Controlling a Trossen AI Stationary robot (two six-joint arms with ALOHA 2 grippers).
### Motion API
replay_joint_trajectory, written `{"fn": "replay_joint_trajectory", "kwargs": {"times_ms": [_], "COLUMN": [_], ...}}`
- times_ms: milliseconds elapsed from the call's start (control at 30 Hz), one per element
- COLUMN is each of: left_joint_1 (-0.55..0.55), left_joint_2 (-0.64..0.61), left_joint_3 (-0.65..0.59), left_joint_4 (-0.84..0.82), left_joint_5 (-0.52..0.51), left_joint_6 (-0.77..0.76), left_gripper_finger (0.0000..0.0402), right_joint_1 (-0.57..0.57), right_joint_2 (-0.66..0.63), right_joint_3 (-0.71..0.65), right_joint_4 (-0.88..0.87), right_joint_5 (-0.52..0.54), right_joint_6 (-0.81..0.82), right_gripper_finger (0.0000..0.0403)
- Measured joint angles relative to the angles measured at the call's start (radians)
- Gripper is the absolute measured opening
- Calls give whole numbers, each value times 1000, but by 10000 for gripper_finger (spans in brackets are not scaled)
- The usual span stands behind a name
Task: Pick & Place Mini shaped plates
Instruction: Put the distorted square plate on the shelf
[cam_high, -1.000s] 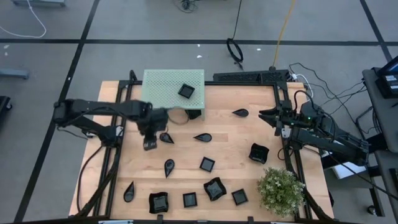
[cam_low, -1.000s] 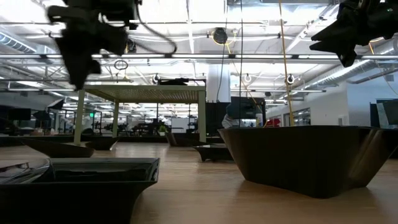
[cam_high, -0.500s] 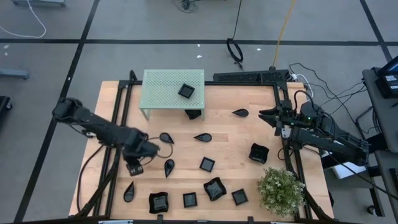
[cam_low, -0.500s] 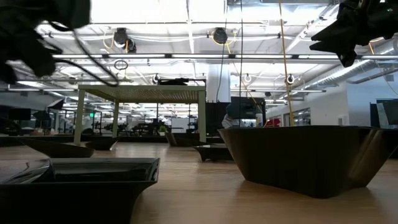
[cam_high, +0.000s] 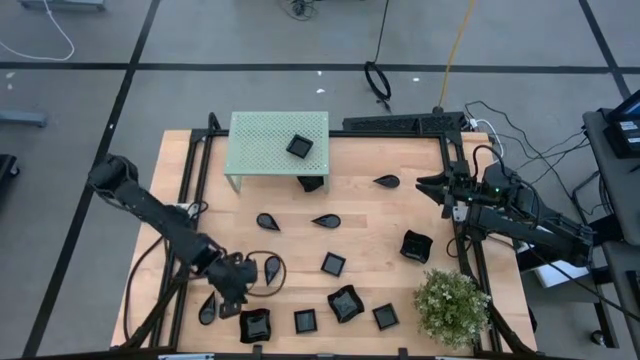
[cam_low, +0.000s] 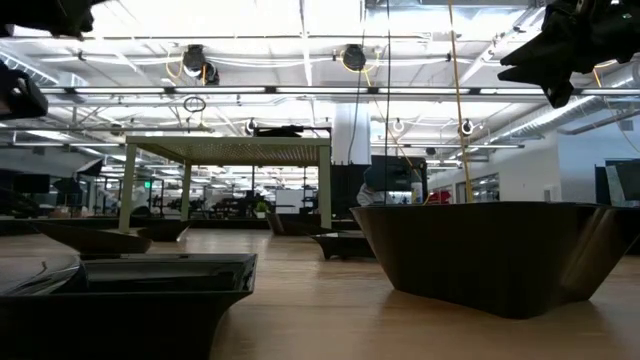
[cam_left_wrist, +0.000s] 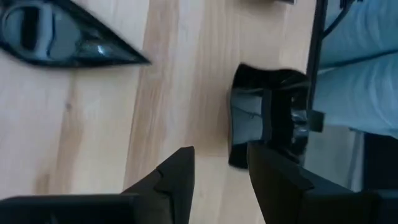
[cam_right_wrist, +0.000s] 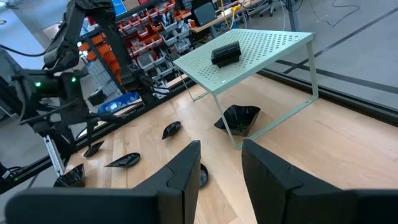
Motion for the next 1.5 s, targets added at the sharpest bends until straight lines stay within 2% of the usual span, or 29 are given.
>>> {"fn": "replay_joint_trajectory", "kwargs": {"times_ms": [100,300,600,667,767,867,900,1200,1367,1500], "left_joint_1": [-27,-58,-66,-66,-66,-64,-62,5,117,263], "left_joint_2": [59,189,284,286,282,259,251,33,-139,-268], "left_joint_3": [0,0,0,0,0,0,0,0,0,0], "left_joint_4": [36,144,185,190,202,208,206,151,-44,-220], "left_joint_5": [-5,96,61,62,75,99,103,12,-79,-176], "left_joint_6": [-4,36,62,77,83,83,79,127,135,21], "left_gripper_finger": [150,150,147,132,85,22,12,8,4,10], "right_joint_1": [0,0,0,0,0,0,0,0,0,0], "right_joint_2": [0,0,0,0,0,0,0,0,0,0], "right_joint_3": [0,0,0,0,0,0,0,0,0,0], "right_joint_4": [0,0,0,0,0,0,0,0,0,0], "right_joint_5": [0,0,0,0,0,0,0,0,0,0], "right_joint_6": [0,0,0,0,0,0,0,0,0,0], "right_gripper_finger": [105,105,105,105,105,105,105,105,105,105]}}
